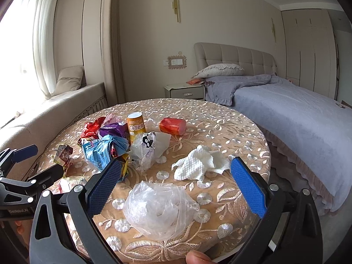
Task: Collect trash
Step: 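Grasp the white crumpled wrapper with the left tool while the right tool grasps the clear plastic bag, then carry both items to the white bin and open both tools to drop them, then move both tools back over the table toward the remaining trash, then grasp the blue chip bag with the left tool while the right tool grasps the white tissue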
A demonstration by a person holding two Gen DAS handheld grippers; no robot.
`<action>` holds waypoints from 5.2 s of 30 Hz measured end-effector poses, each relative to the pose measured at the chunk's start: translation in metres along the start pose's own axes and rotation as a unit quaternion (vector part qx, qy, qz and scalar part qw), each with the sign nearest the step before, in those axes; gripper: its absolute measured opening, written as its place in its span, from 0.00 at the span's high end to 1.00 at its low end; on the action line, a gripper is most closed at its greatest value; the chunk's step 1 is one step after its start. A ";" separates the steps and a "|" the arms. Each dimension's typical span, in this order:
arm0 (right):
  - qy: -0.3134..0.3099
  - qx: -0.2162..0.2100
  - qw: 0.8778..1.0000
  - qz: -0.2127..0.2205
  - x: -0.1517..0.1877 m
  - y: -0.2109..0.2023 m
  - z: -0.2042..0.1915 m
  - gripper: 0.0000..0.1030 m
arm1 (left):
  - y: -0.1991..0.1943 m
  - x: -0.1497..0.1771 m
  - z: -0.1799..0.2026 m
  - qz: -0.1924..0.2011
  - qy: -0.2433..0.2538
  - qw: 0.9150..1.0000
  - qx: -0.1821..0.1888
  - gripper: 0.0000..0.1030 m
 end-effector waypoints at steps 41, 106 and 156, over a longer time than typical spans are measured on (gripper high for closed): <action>-0.058 -0.039 0.996 -0.049 0.033 -0.037 0.050 0.51 | -0.015 0.020 0.087 0.016 0.086 0.984 0.155 0.44; -0.036 0.071 0.986 -0.144 0.095 -0.101 0.150 0.04 | -0.046 0.031 0.246 0.026 0.240 0.897 0.371 0.05; -0.071 -0.083 0.980 -0.166 0.000 0.122 0.074 0.04 | 0.118 -0.032 0.042 -0.052 0.039 0.994 0.083 0.05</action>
Point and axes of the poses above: each gripper's, at about its wrist camera, not at the fingertips, and y roughly the way its jaws point, z to its right, x to its underside, the point moved 2 cm from there along y, roughly the way its jaws point, and after that the axes turned 13 degrees about -x, right-handed, at the moved point
